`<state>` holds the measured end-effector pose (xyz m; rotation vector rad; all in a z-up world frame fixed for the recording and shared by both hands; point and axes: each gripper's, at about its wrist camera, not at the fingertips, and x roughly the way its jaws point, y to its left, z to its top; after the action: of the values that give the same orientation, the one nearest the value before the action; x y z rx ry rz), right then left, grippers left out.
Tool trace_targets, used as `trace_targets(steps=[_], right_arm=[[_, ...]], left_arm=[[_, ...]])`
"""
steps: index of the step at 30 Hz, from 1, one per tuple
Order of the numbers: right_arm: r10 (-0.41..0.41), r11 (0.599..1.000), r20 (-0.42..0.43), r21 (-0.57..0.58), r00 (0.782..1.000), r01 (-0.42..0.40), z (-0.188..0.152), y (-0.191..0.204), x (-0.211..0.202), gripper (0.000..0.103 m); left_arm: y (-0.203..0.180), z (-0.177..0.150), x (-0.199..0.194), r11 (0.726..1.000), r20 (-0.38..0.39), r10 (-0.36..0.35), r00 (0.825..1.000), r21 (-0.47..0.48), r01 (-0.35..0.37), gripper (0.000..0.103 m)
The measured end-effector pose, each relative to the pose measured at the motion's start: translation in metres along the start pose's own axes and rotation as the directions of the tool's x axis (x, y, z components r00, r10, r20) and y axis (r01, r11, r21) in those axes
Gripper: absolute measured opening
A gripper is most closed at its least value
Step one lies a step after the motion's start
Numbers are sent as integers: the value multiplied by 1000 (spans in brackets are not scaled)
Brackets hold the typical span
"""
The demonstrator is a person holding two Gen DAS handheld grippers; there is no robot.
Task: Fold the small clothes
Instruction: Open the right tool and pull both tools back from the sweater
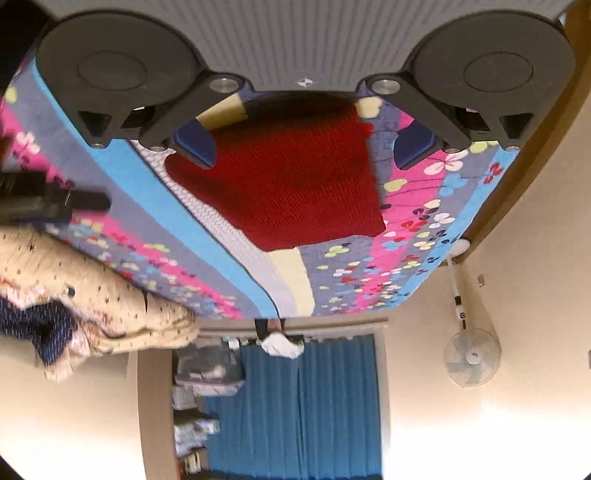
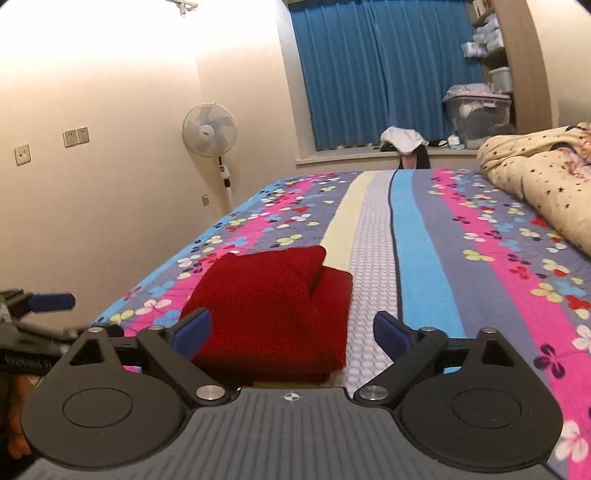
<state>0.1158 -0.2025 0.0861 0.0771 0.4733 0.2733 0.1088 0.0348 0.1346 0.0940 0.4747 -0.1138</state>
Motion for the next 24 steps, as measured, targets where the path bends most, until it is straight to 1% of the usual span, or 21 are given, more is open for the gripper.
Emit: trace_targets(steps=[1,2,3,4,5,6,7,9,11,14,18,21,24], right_arm=[[-15,1000,-16,3,1000,15,-5,0,2,95],[-28,1000,-39,10,999,28,-10,1,4,95],[-35,999,-54,14,998,35,-11,3,4,95],[-40,999,-54,15,998,41,-10,3,7,95],[-47,999,-50,19,998,48,-9,3,10,95],[-54,998,-51,29,997,55,-10,3,10,95],[-57,997,-61,39,996,59,-11,2,13,95],[-64,996,-93,63,994,70,-15,1,18,95],[-66,995,-102,71,993,73,-17,2,21,95],[-76,996,-98,29,992,79,-21,10,21,95],[-95,995,-101,-36,990,92,-23,18,22,95],[-86,995,-104,-56,991,81,-23,21,22,95],[-81,995,-99,-67,992,75,-26,23,24,95]], left_arm=[[-1,-4,-2,999,-2,9,1000,-38,-9,102],[1,-8,-1,996,-25,21,999,-85,-23,102],[4,-15,2,990,-69,29,997,-135,-39,102],[8,-22,9,982,-129,31,991,-181,-55,102],[9,-26,15,975,-181,31,983,-211,-69,102],[12,-28,20,970,-207,35,978,-227,-83,102],[13,-27,23,969,-213,47,976,-229,-97,102],[14,-25,28,971,-197,85,977,-201,-125,102],[12,-25,32,973,-204,107,973,-181,-145,102],[10,-28,39,974,-244,105,964,-170,-149,102],[10,-34,44,978,-238,131,962,-127,-165,102],[9,-36,47,975,-241,148,959,-125,-182,102],[8,-35,47,975,-240,149,959,-127,-183,102]])
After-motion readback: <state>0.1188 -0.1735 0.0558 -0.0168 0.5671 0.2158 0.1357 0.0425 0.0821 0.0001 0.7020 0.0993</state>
